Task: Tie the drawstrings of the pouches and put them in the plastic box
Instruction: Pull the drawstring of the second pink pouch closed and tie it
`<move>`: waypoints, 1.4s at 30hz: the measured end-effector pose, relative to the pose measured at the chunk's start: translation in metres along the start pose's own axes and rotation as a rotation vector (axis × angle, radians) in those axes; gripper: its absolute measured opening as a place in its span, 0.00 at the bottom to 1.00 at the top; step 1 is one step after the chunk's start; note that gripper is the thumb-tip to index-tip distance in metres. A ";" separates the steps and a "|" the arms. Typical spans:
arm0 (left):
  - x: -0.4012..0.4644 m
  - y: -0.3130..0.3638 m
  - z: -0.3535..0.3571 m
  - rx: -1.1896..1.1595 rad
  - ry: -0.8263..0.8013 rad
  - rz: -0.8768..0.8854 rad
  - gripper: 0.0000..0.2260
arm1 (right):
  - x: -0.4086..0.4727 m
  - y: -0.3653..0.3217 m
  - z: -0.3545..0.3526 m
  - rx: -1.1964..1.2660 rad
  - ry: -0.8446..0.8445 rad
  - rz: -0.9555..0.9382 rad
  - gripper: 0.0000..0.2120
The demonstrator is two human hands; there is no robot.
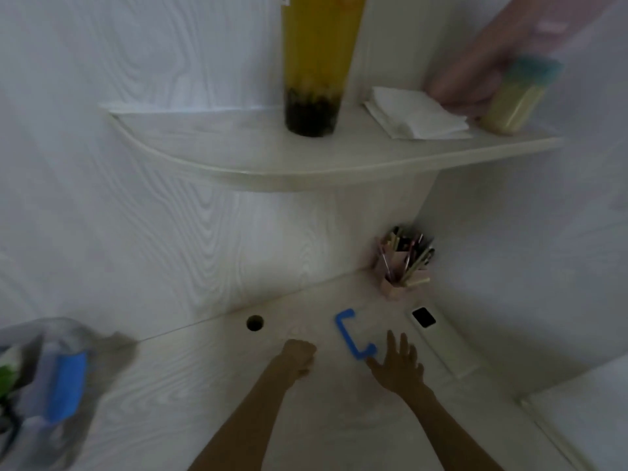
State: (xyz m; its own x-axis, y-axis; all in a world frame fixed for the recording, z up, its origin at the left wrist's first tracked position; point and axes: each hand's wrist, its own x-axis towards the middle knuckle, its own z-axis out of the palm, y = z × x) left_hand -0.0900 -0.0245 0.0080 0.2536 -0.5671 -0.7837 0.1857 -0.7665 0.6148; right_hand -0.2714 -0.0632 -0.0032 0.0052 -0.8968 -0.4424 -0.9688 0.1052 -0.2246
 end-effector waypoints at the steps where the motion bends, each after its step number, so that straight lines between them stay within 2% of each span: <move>1: 0.004 0.002 0.013 -0.029 -0.013 0.015 0.09 | 0.006 0.003 0.004 -0.006 -0.060 -0.015 0.35; 3: 0.008 0.005 0.028 -0.050 -0.002 0.038 0.15 | 0.010 0.005 0.012 -0.073 -0.107 -0.055 0.35; 6: 0.009 0.004 0.037 0.030 0.023 0.060 0.12 | 0.008 0.007 0.014 -0.064 -0.117 -0.066 0.36; 8: 0.009 0.000 0.032 0.092 0.048 0.038 0.15 | 0.002 0.007 0.007 -0.013 -0.167 -0.051 0.38; 12: -0.003 -0.017 0.006 0.306 0.078 0.051 0.17 | -0.030 -0.011 0.011 -0.131 -0.338 -0.037 0.56; 14: -0.009 -0.026 -0.010 0.331 0.077 0.058 0.15 | -0.050 -0.024 0.028 -0.195 -0.348 -0.045 0.64; 17: -0.010 -0.038 -0.036 0.205 0.128 0.082 0.11 | -0.071 -0.043 0.055 -0.272 -0.296 -0.097 0.66; 19: -0.007 -0.045 -0.056 0.106 0.232 0.125 0.18 | -0.080 -0.053 0.065 -0.319 -0.287 -0.173 0.64; 21: -0.006 -0.047 -0.070 0.055 0.297 0.093 0.23 | -0.082 -0.050 0.063 -0.337 -0.297 -0.280 0.62; 24: -0.016 -0.056 -0.088 -0.093 0.237 0.017 0.16 | -0.090 -0.040 0.055 -0.315 -0.364 -0.437 0.61; 26: -0.025 -0.062 -0.092 -0.170 0.141 0.021 0.08 | -0.095 -0.035 0.044 -0.266 -0.422 -0.470 0.64; 28: -0.043 -0.069 -0.099 -0.283 0.075 0.091 0.03 | -0.095 -0.037 0.032 -0.162 -0.401 -0.412 0.58; 30: -0.061 -0.077 -0.109 -0.404 0.118 0.171 0.05 | -0.090 -0.045 0.019 0.006 -0.216 -0.271 0.46; 32: -0.088 -0.087 -0.125 -0.535 0.167 0.230 0.03 | -0.092 -0.061 0.008 0.097 -0.068 -0.118 0.43; 34: -0.115 -0.096 -0.144 -0.656 0.189 0.288 0.08 | -0.101 -0.079 -0.004 0.388 -0.194 0.009 0.39; 36: -0.141 -0.103 -0.164 -0.711 0.203 0.356 0.06 | -0.112 -0.098 -0.016 0.798 -0.431 -0.013 0.22; 38: -0.168 -0.112 -0.190 -0.724 0.264 0.408 0.03 | -0.124 -0.120 -0.019 0.998 -0.555 -0.110 0.09; 40: -0.191 -0.117 -0.216 -0.754 0.326 0.435 0.01 | -0.132 -0.146 -0.018 1.118 -0.589 -0.198 0.09; 42: -0.210 -0.127 -0.246 -0.789 0.411 0.484 0.04 | -0.147 -0.180 -0.015 1.127 -0.611 -0.287 0.10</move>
State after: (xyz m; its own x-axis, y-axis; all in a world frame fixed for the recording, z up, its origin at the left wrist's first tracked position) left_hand 0.0667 0.2655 0.1164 0.7474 -0.5023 -0.4349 0.5131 0.0204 0.8581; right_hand -0.1015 0.0435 0.1157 0.5740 -0.6406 -0.5100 -0.1785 0.5099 -0.8415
